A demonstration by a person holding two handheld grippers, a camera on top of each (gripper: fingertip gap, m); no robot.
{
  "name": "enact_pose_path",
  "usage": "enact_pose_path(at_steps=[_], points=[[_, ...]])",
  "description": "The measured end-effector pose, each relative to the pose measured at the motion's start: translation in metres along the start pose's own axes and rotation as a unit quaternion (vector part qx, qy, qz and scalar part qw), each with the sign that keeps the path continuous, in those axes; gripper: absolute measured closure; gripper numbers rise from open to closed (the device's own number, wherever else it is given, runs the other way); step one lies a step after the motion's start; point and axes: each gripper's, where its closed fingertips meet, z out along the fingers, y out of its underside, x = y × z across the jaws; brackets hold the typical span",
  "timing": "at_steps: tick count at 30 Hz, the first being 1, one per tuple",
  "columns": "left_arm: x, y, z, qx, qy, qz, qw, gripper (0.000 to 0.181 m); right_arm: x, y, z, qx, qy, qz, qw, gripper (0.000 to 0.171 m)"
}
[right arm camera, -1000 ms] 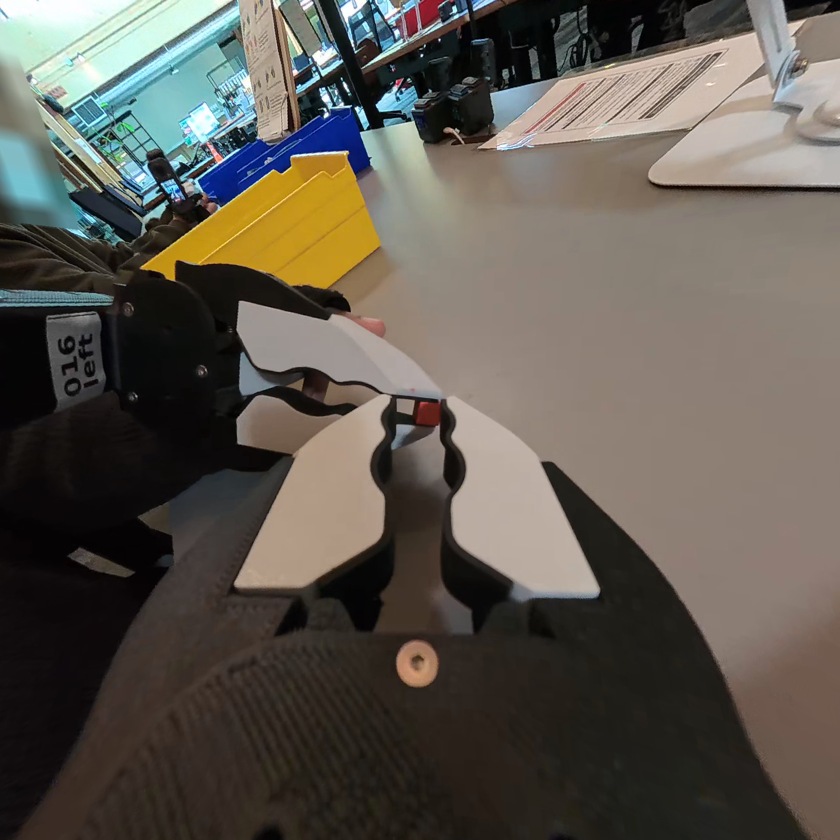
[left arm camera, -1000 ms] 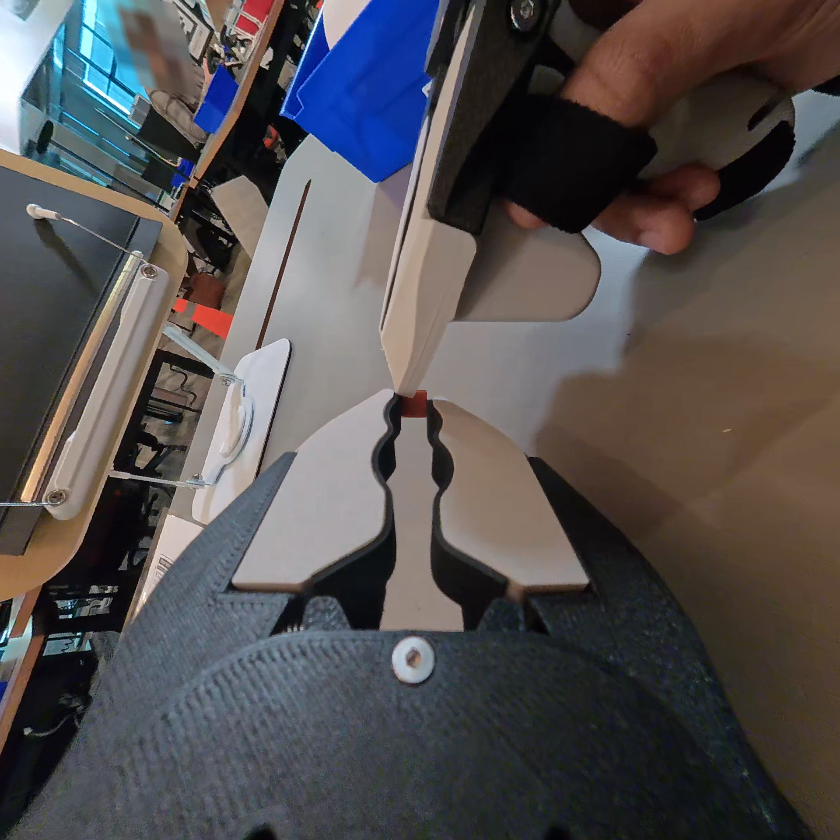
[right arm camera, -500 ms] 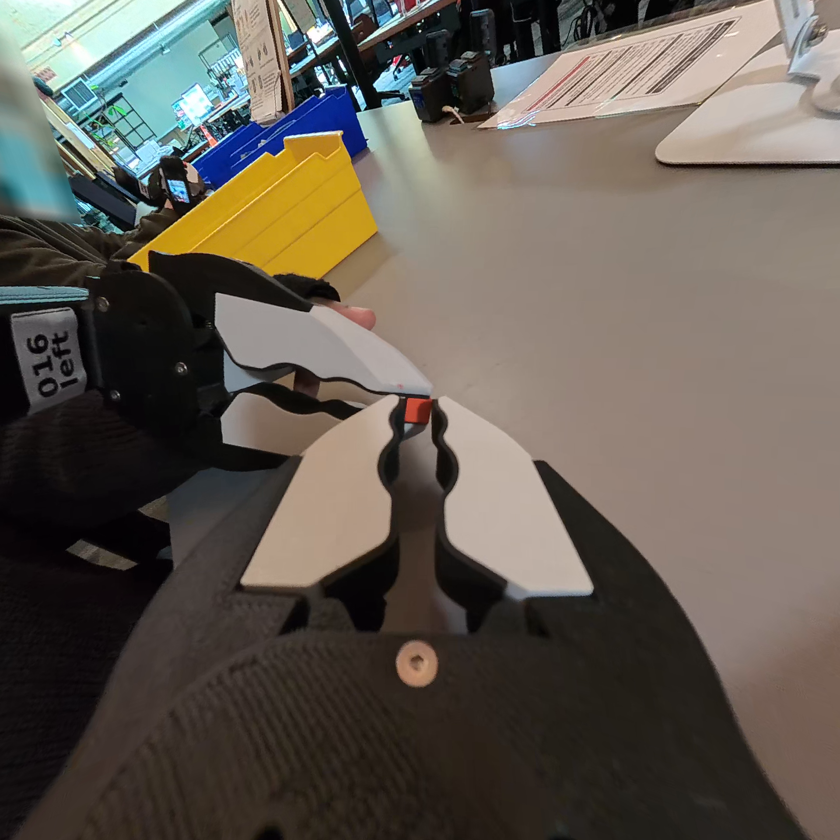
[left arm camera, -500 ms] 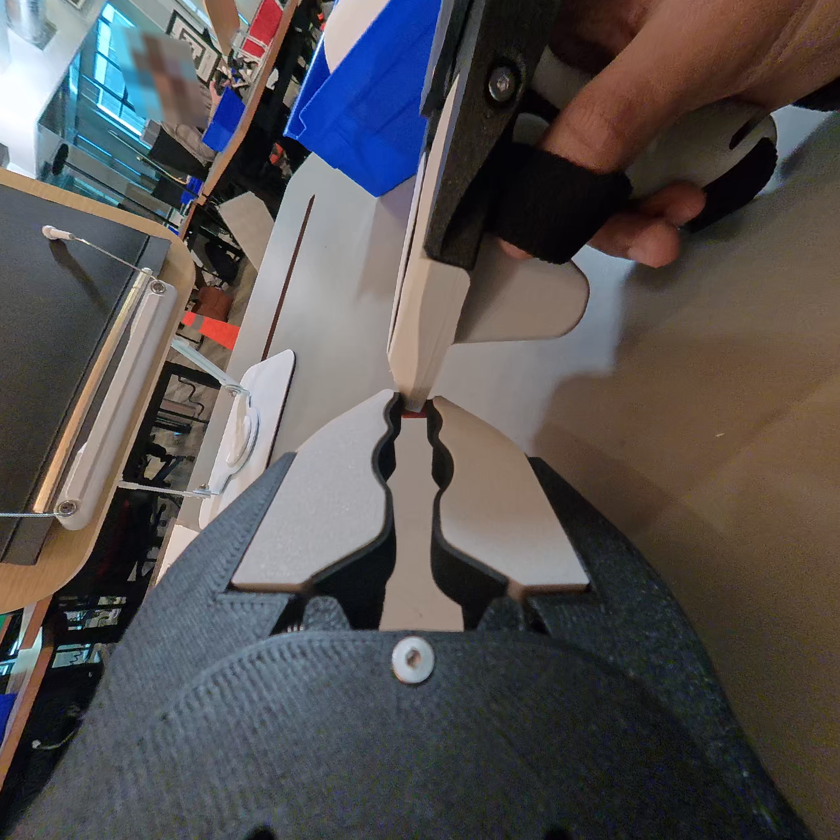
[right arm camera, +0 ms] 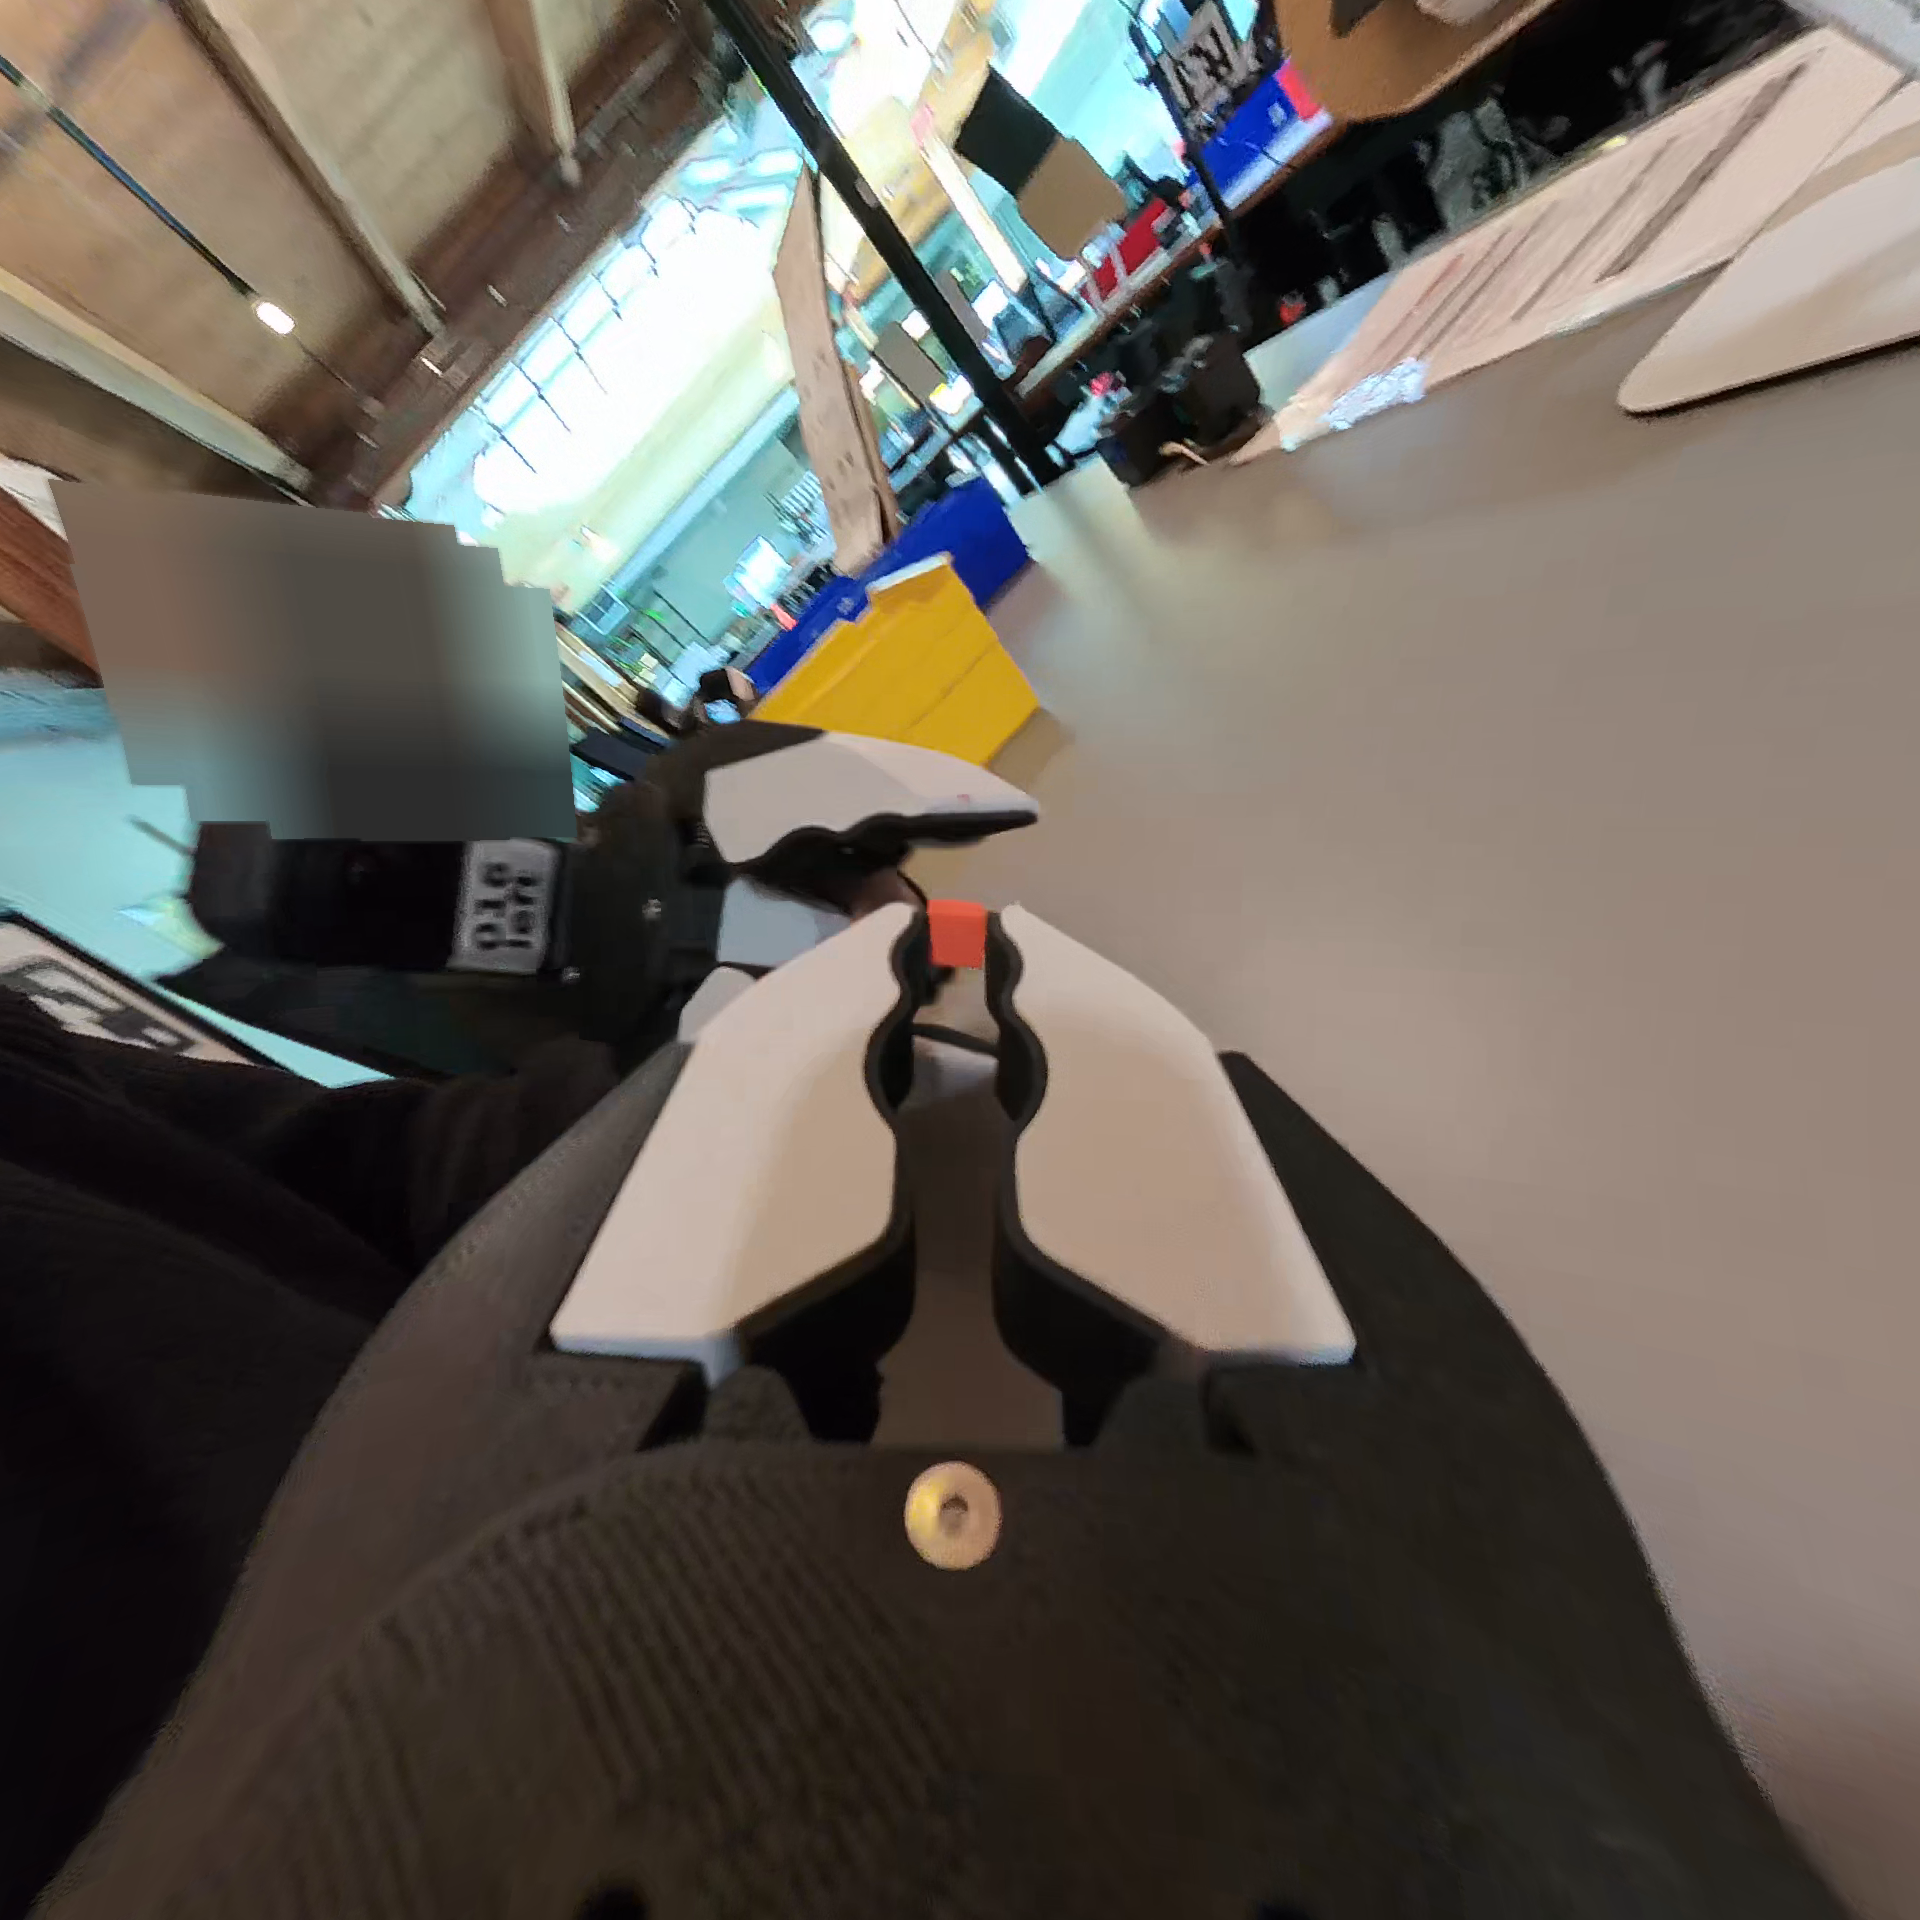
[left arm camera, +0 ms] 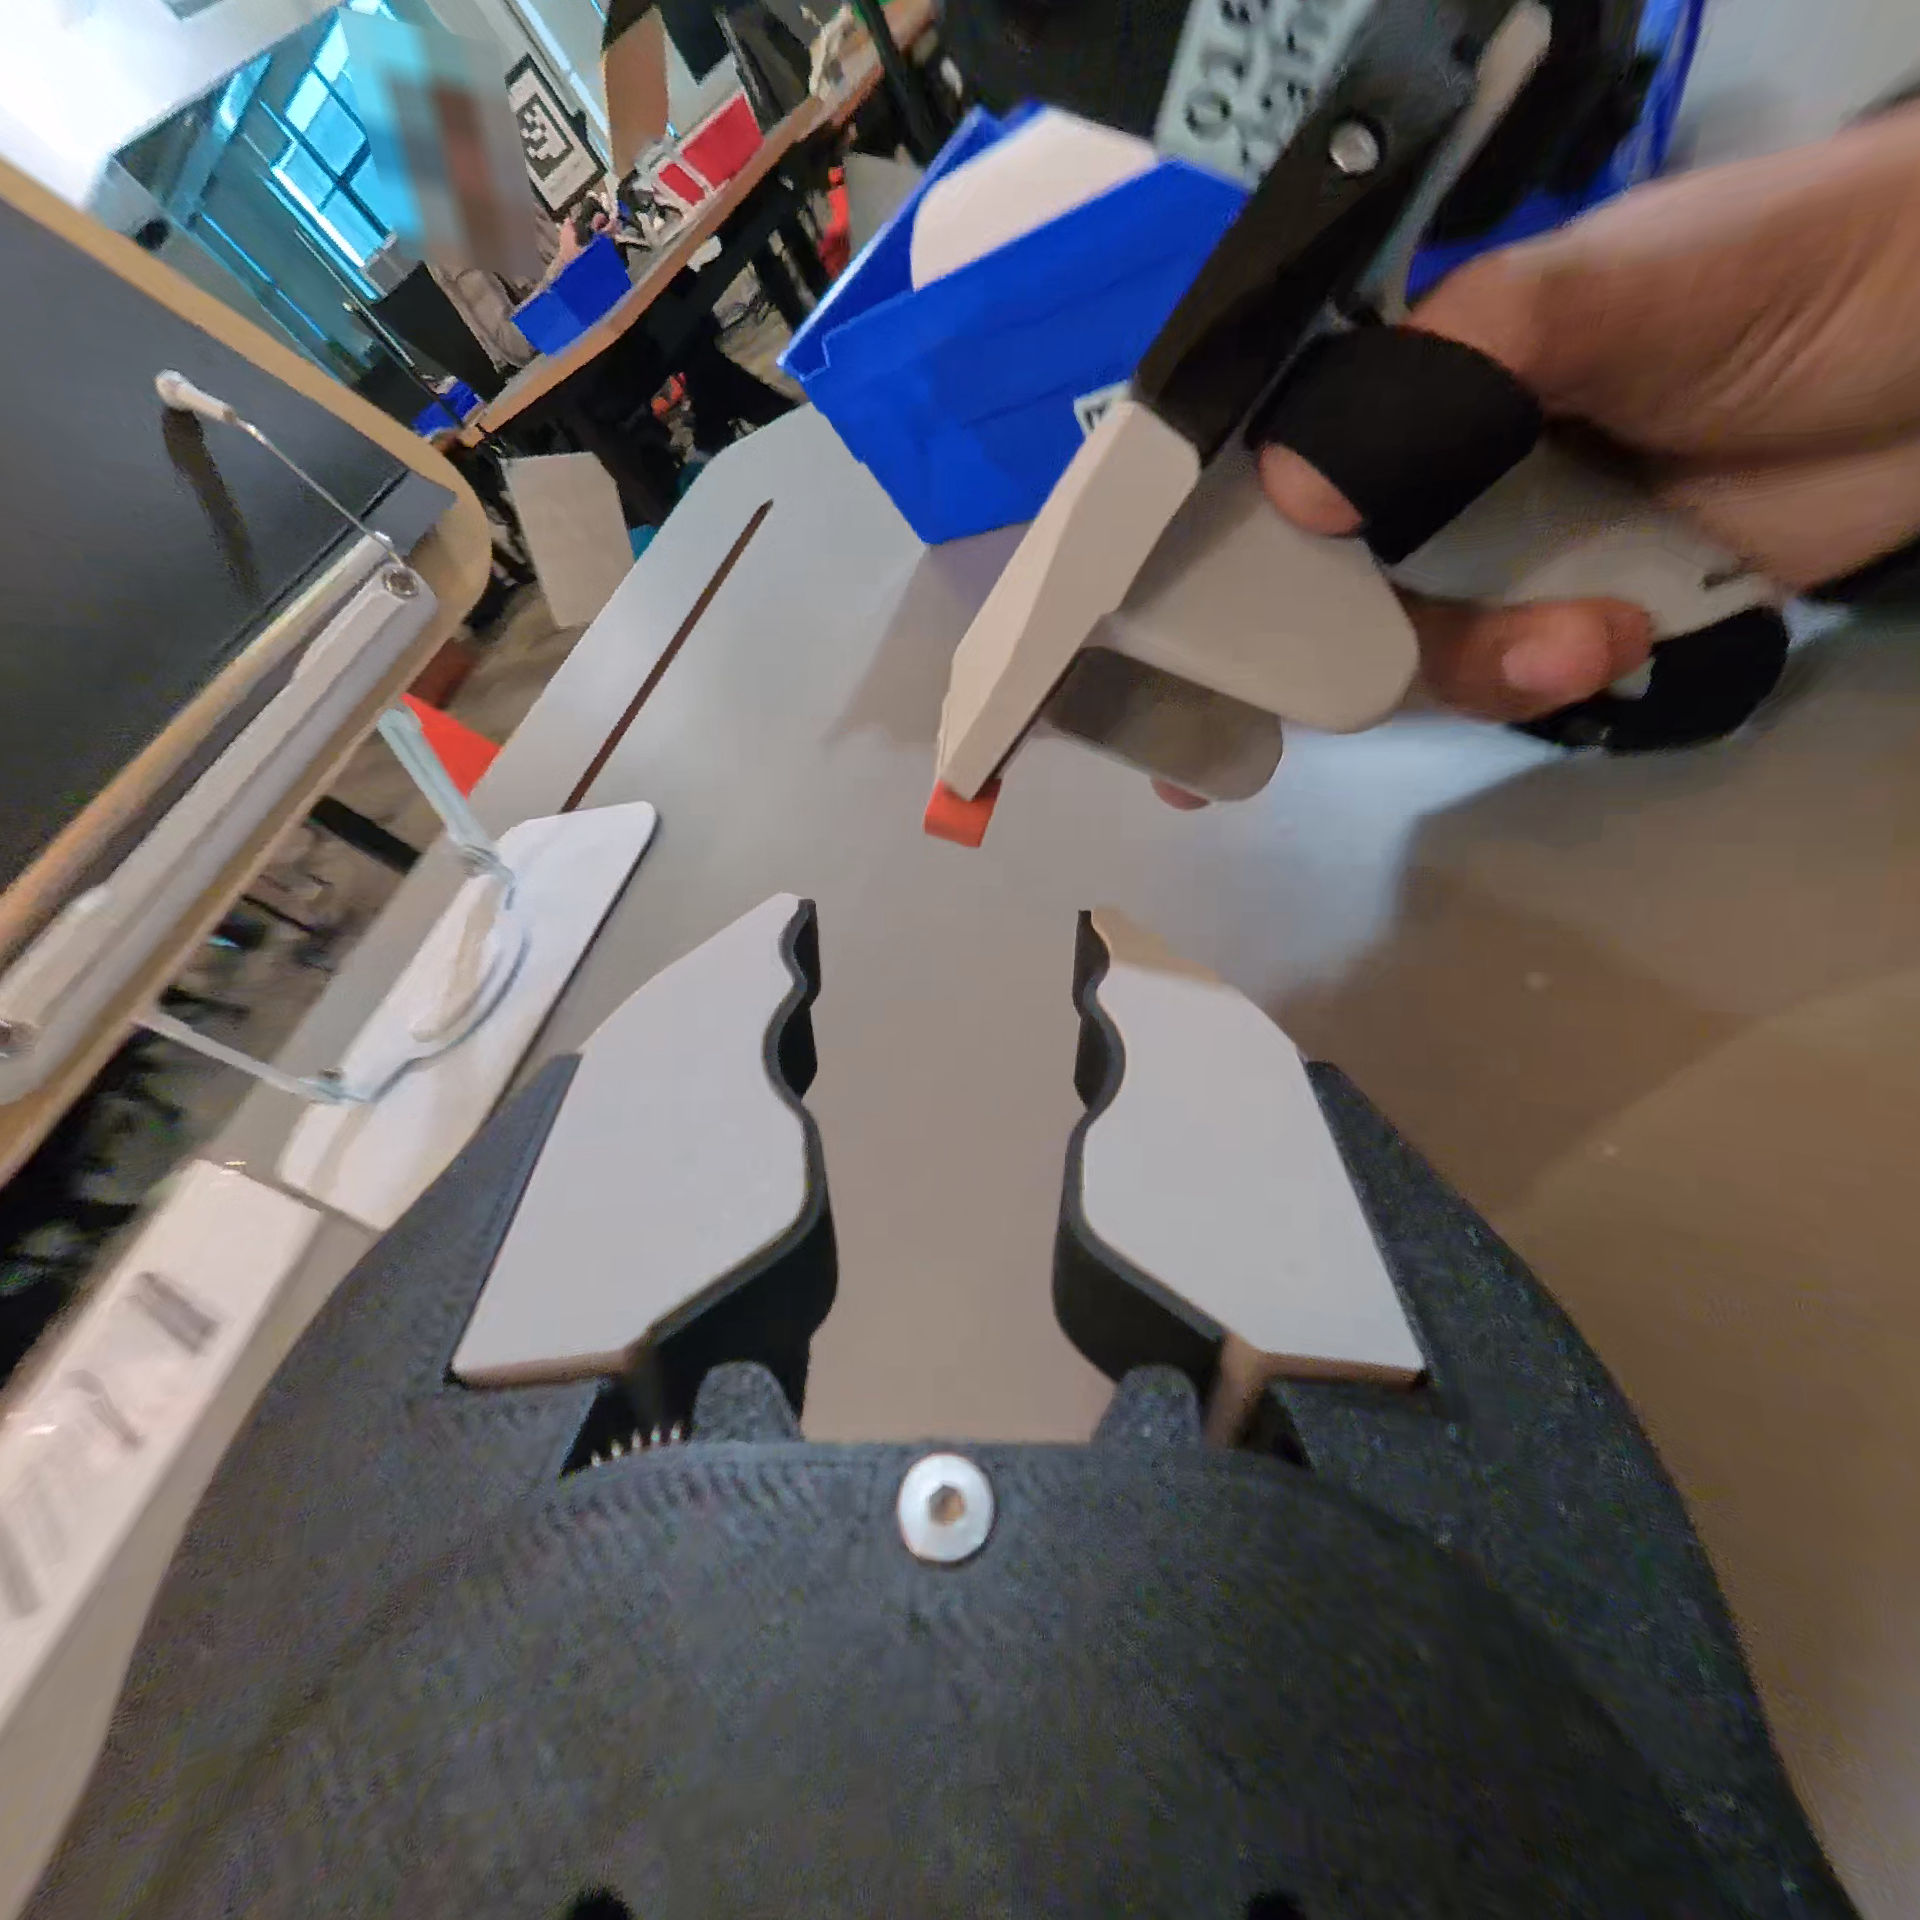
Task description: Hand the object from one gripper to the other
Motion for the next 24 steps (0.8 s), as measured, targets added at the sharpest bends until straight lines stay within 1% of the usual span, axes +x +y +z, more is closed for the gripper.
enact_pose_path(at_steps=[3,6,8,9,11,13,15,16,18,20,22,23,24], points=[[-0.006,-0.008,-0.005,0.047,0.038,-0.113,0.992,0.135,-0.009,-0.013,-0.007,0.041,-0.041,0.017,0.998,0.161],[-0.020,-0.017,-0.015,0.113,0.071,-0.248,0.960,0.135,-0.015,-0.021,-0.013,0.057,-0.066,0.011,0.996,0.161],[-0.029,-0.025,-0.024,0.166,0.105,-0.330,0.923,0.137,-0.020,-0.022,-0.014,0.055,-0.082,0.009,0.995,0.161],[-0.033,-0.028,-0.027,0.192,0.127,-0.371,0.900,0.139,-0.023,-0.022,-0.014,0.053,-0.095,0.011,0.994,0.161],[-0.041,-0.032,-0.034,0.233,0.169,-0.453,0.844,0.140,-0.033,-0.021,-0.014,0.052,-0.127,0.013,0.991,0.161],[-0.050,-0.032,-0.040,0.267,0.198,-0.520,0.786,0.139,-0.040,-0.019,-0.013,0.044,-0.138,-0.003,0.989,0.161],[-0.058,-0.030,-0.043,0.292,0.210,-0.565,0.743,0.137,-0.045,-0.013,-0.010,0.026,-0.134,-0.038,0.990,0.161],[-0.061,-0.029,-0.045,0.301,0.214,-0.579,0.727,0.137,-0.047,-0.010,-0.008,0.020,-0.130,-0.062,0.989,0.161],[-0.062,-0.028,-0.046,0.307,0.226,-0.595,0.708,0.144,-0.052,-0.007,-0.007,0.014,-0.122,-0.110,0.986,0.161],[-0.057,-0.030,-0.045,0.299,0.249,-0.597,0.701,0.150,-0.055,-0.006,-0.006,0.020,-0.111,-0.166,0.980,0.161],[-0.043,-0.032,-0.041,0.273,0.294,-0.602,0.691,0.156,-0.055,-0.007,-0.005,0.036,-0.089,-0.231,0.968,0.161],[-0.035,-0.032,-0.039,0.255,0.325,-0.611,0.675,0.162,-0.054,-0.009,-0.005,0.052,-0.074,-0.271,0.958,0.161],[-0.027,-0.031,-0.036,0.239,0.353,-0.629,0.650,0.162,-0.054,-0.011,-0.006,0.066,-0.061,-0.312,0.946,0.161]])
